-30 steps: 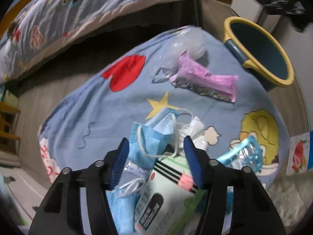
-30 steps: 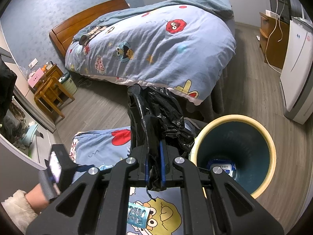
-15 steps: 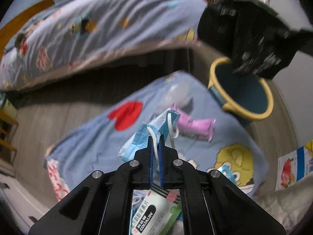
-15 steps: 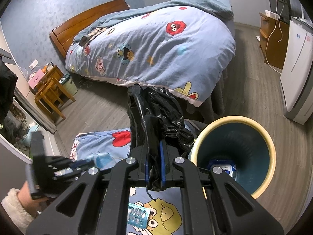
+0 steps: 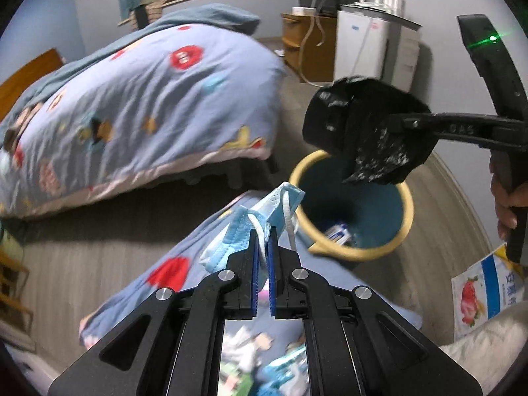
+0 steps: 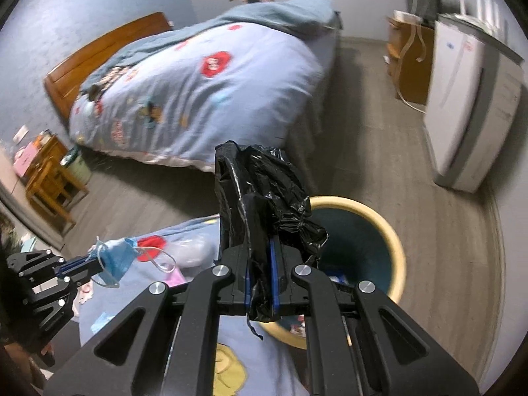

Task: Collect trash
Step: 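Carry the mask and black bag over the bin and open both grippers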

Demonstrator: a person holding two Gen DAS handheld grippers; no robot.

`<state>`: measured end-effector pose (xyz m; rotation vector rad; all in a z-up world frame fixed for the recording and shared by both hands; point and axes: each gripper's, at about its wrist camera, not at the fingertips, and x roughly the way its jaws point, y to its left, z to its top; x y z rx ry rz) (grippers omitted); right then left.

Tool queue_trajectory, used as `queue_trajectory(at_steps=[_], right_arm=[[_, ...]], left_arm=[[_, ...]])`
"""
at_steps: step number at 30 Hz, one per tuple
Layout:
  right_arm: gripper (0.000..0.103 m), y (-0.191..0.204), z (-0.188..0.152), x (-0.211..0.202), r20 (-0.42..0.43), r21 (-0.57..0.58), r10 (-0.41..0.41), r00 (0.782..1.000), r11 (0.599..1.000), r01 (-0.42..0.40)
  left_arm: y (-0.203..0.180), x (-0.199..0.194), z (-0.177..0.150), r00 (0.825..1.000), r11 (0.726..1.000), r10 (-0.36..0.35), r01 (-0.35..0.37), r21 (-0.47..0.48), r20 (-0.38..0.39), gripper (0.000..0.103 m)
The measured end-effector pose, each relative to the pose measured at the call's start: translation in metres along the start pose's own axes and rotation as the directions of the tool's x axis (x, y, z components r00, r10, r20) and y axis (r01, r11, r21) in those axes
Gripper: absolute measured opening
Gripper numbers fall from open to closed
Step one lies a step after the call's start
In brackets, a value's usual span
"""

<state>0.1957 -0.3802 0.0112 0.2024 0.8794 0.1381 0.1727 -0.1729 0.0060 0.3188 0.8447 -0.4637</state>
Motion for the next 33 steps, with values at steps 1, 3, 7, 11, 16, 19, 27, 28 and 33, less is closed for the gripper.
queue_trajectory(at_steps=[1,3,7,11,16,19,27,28,33], right_arm=[[0.008,-0.010,-0.001,0.003,-0.011,0.011,-0.017,1.000,1.000,0.017],[0.008,-0.021,-0.002,0.007,-0.028,0.021,-0.041,0.999,0.999,0.042],[0.008,-0.047,-0.008,0.021,-0.074,0.055,-0.079,0.994,0.995,0.083],[0.008,-0.068,-0.013,0.033,-0.107,0.100,-0.097,0.990,0.989,0.108],[0.009,-0.086,-0.019,0.043,-0.135,0.144,-0.107,0.985,0.981,0.126],[0.017,-0.092,-0.021,0.047,-0.147,0.164,-0.107,0.983,0.978,0.131],[0.042,-0.097,-0.023,0.049,-0.151,0.174,-0.111,0.982,0.975,0.137],[0.044,-0.096,-0.023,0.049,-0.149,0.176,-0.111,0.983,0.975,0.137],[0.081,-0.090,-0.021,0.044,-0.124,0.163,-0.106,0.987,0.979,0.126]], left_arm=[[-0.007,0.005,0.005,1.000,1.000,-0.007,0.007,0.009,0.000,0.006],[-0.024,0.019,0.015,1.000,1.000,-0.020,0.021,0.024,-0.003,0.006],[-0.048,0.050,0.028,0.999,0.999,-0.043,0.044,0.032,-0.027,0.006],[-0.073,0.081,0.034,0.997,0.997,-0.066,0.067,0.034,-0.041,0.006],[-0.098,0.111,0.035,0.994,0.995,-0.080,0.084,0.056,-0.072,0.015],[-0.109,0.122,0.031,0.993,0.994,-0.079,0.085,0.068,-0.088,0.021],[-0.105,0.120,0.024,0.995,0.996,-0.072,0.076,0.056,-0.070,0.060],[-0.103,0.119,0.025,0.995,0.996,-0.070,0.074,0.055,-0.070,0.063],[-0.094,0.103,0.017,0.998,0.998,-0.050,0.052,0.044,-0.049,0.089]])
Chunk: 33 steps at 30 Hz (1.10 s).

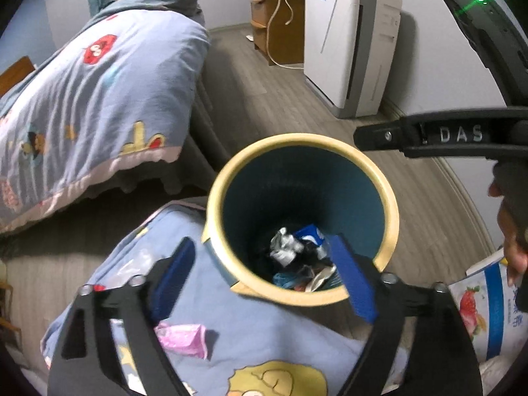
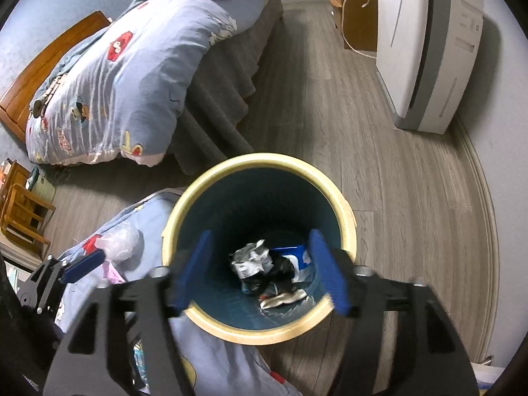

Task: Collect trash
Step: 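Carry the mask and black bag over the bin and open both grippers, then move both open grippers back to the trash pile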

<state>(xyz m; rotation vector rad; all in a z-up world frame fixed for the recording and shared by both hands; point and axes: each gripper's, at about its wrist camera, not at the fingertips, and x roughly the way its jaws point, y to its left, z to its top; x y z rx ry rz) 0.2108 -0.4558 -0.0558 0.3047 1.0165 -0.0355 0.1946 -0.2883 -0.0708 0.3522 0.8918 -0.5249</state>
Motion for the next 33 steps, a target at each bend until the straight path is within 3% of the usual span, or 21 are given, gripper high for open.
queue_trajectory(at_steps=[2,5,9,13,16,23,28,33], right_arm=[[0.092,0.005,0.001,-0.005,0.020,-0.004,0.012,1.000,1.000,-0.012],[0.097,0.016,0.003,-0.011,0.039,-0.018,0.028,0.999,0.999,-0.028],[0.097,0.039,0.003,-0.018,0.052,-0.054,0.032,0.998,0.998,-0.029],[0.097,0.066,0.000,-0.019,0.045,-0.091,0.063,0.997,0.994,-0.059],[0.097,0.091,-0.005,-0.019,0.038,-0.133,0.085,0.996,0.988,-0.080],[0.097,0.142,-0.017,-0.011,0.014,-0.216,0.101,0.995,0.972,-0.096],[0.097,0.175,-0.029,0.003,-0.022,-0.269,0.096,0.995,0.958,-0.098],[0.097,0.206,-0.042,0.019,-0.052,-0.342,0.058,0.997,0.937,-0.072]], left_arm=[[0.007,-0.009,-0.005,1.000,1.000,0.015,-0.015,-0.010,0.005,0.091],[0.022,-0.026,-0.016,1.000,0.998,0.026,-0.026,-0.049,0.007,0.093],[0.055,-0.054,-0.039,0.999,0.991,0.052,-0.052,-0.125,-0.001,0.095],[0.093,-0.086,-0.062,0.990,0.977,0.143,-0.144,-0.156,-0.013,0.096],[0.130,-0.114,-0.089,0.972,0.953,0.232,-0.233,-0.195,-0.030,0.097],[0.201,-0.143,-0.151,0.944,0.881,0.318,-0.329,-0.340,-0.088,0.097],[0.233,-0.137,-0.190,0.945,0.848,0.297,-0.326,-0.418,-0.135,0.097],[0.242,-0.125,-0.225,0.955,0.863,0.229,-0.288,-0.416,-0.186,0.097]])
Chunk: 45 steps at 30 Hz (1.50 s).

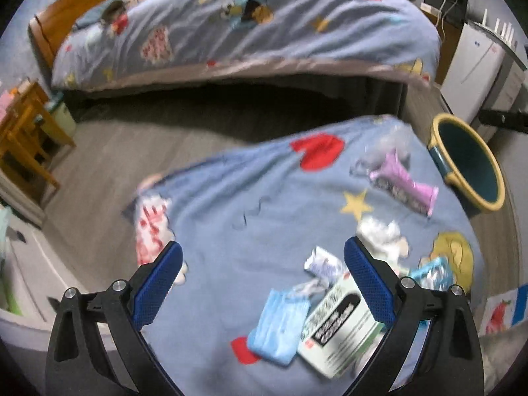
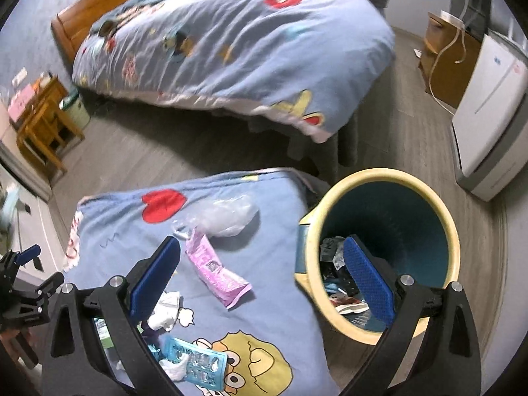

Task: Collect trash
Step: 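Move both open grippers back to the trash pile, then grasp another blue face mask with the left gripper while the right grasps the pink wrapper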

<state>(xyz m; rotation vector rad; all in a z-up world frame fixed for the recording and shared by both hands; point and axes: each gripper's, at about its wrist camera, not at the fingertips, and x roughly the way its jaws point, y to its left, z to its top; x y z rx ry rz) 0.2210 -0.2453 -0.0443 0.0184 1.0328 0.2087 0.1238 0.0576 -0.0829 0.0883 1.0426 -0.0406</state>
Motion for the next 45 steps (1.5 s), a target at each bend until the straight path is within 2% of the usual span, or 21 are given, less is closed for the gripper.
queue_trajectory(at_steps=[4,11,13,15,16,18,21,22,23,25,30,36,39,40,45], right_arm=[[0.097,0.016,0.000,0.010,-0.021,-0.005,0.003,1.000,1.000,-0.003],[0.097,0.040,-0.001,0.024,-0.053,0.009,0.014,0.998,1.000,-0.014],[0.097,0.048,-0.002,0.027,-0.062,-0.001,0.007,0.998,1.000,-0.008],[0.097,0.056,-0.006,0.032,-0.073,-0.023,0.000,0.997,1.000,-0.002],[0.097,0.059,-0.008,0.035,-0.082,-0.041,-0.007,0.997,0.999,0.004],[0.097,0.065,-0.013,0.042,-0.103,-0.073,-0.027,0.994,0.997,0.019],[0.097,0.066,-0.020,0.053,-0.141,-0.085,-0.026,0.990,0.996,0.014],[0.097,0.065,-0.021,0.055,-0.146,-0.078,-0.024,0.989,0.997,0.013],[0.097,0.064,-0.021,0.056,-0.149,-0.070,-0.019,0.989,0.998,0.009],[0.097,0.063,-0.022,0.057,-0.152,-0.057,-0.009,0.988,0.998,0.000],[0.097,0.061,-0.025,0.063,-0.165,-0.074,-0.015,0.986,0.997,0.003],[0.095,0.052,-0.031,0.077,-0.189,-0.051,-0.004,0.982,0.999,-0.006],[0.084,0.053,-0.036,0.085,-0.206,-0.064,-0.006,0.979,0.998,-0.007],[0.083,0.054,-0.038,0.090,-0.219,-0.072,-0.004,0.976,0.997,-0.012],[0.065,0.061,-0.049,0.111,-0.264,-0.109,-0.004,0.965,0.994,-0.026]], left_arm=[[0.006,0.018,-0.020,0.997,1.000,-0.025,0.026,0.008,-0.071,0.097],[0.007,0.042,-0.047,0.988,0.999,-0.024,0.031,0.044,-0.156,0.094],[0.009,0.046,-0.050,0.985,0.998,-0.034,0.041,0.040,-0.169,0.091],[0.009,0.051,-0.054,0.981,0.998,-0.050,0.058,0.035,-0.188,0.082],[0.009,0.053,-0.055,0.979,0.997,-0.053,0.062,0.037,-0.199,0.080],[0.006,0.056,-0.058,0.974,0.996,-0.059,0.071,0.049,-0.219,0.071],[0.003,0.062,-0.060,0.964,0.993,-0.091,0.107,0.050,-0.251,0.042],[0.003,0.063,-0.060,0.961,0.992,-0.105,0.120,0.045,-0.257,0.025],[0.002,0.062,-0.059,0.960,0.991,-0.117,0.131,0.040,-0.253,0.013],[0.003,0.055,-0.054,0.966,0.988,-0.135,0.147,0.039,-0.221,0.005],[0.011,0.026,-0.036,0.989,0.992,-0.125,0.128,0.024,-0.084,0.003],[0.021,-0.002,-0.014,0.990,0.990,-0.136,0.137,-0.023,0.044,0.003],[0.027,-0.008,-0.009,0.988,0.989,-0.135,0.138,-0.044,0.073,0.003],[0.027,-0.008,-0.006,0.988,0.989,-0.137,0.141,-0.049,0.075,0.003],[0.025,-0.005,-0.001,0.986,0.987,-0.149,0.153,-0.056,0.073,0.003]])
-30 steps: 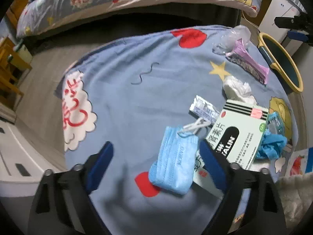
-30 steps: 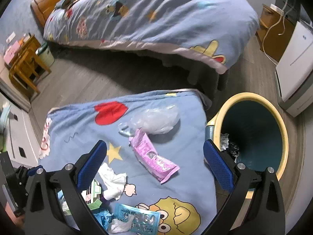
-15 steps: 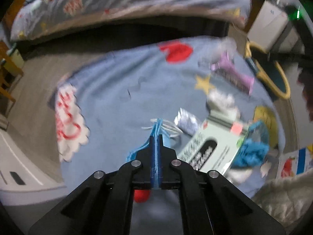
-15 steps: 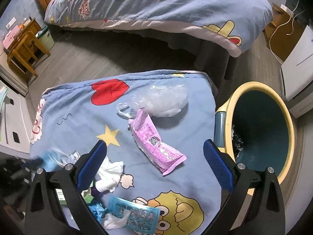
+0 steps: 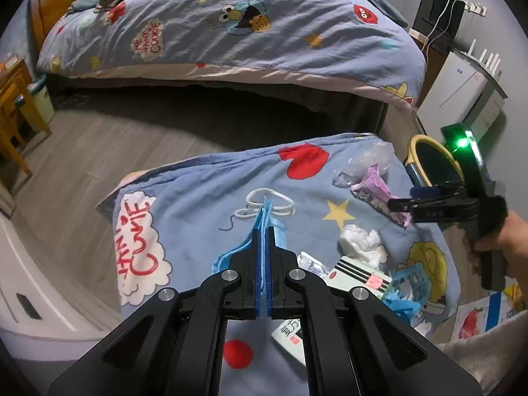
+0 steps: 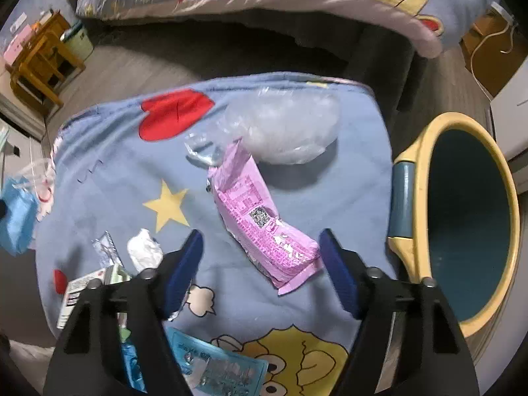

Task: Collect trash
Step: 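Grasp another blue face mask with the left gripper while the right grasps the pink wrapper, then carry the mask and pink wrapper over the bin and open both grippers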

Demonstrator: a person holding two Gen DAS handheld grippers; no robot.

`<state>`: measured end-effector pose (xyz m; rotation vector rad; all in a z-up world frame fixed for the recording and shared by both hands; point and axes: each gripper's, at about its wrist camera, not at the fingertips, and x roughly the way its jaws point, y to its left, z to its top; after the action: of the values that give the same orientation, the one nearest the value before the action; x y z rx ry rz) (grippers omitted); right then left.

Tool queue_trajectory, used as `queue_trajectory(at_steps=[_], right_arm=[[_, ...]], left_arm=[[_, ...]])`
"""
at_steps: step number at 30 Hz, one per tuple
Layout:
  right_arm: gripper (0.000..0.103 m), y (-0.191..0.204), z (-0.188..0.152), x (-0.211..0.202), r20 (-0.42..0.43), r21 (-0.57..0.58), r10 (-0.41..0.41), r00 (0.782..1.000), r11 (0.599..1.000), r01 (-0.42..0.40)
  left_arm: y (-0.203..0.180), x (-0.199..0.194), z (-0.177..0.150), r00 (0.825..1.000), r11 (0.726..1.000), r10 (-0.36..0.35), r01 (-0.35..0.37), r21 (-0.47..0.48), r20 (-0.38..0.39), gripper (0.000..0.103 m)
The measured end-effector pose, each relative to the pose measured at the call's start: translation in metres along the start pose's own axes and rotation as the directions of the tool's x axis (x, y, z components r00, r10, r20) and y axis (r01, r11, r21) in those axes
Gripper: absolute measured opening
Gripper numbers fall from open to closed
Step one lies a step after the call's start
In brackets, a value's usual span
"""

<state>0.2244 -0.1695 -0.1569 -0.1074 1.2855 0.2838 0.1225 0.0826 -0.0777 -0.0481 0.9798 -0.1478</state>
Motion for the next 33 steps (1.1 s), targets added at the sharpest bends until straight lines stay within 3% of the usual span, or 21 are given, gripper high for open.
queue_trajectory(at_steps=[1,5,10,24,33], right_arm=[[0.063,0.001,0.000,0.004,-0.006,-0.011,-0.013,1.000,1.000,0.013],[0.033,0.002,-0.002,0.020,-0.056,-0.042,-0.036,0.998,0.999,0.034],[0.015,0.000,0.000,0.013,-0.051,-0.046,0.008,0.999,0.999,-0.010],[0.013,-0.003,0.001,-0.067,0.081,-0.064,0.128,0.988,0.990,-0.123],[0.013,0.004,0.000,-0.119,0.169,-0.059,0.131,0.977,0.991,-0.122]], left_arm=[[-0.001,0.002,0.001,1.000,1.000,0.000,0.000,0.002,-0.002,0.003],[-0.004,0.004,0.002,1.000,1.000,-0.006,0.006,0.012,-0.006,0.003],[-0.009,0.005,0.006,1.000,1.000,-0.013,0.013,0.027,0.000,0.003],[-0.045,-0.014,0.024,0.996,0.996,-0.056,0.051,0.067,0.071,0.003],[-0.073,-0.029,0.032,0.990,0.993,-0.084,0.074,0.093,0.111,0.003]])
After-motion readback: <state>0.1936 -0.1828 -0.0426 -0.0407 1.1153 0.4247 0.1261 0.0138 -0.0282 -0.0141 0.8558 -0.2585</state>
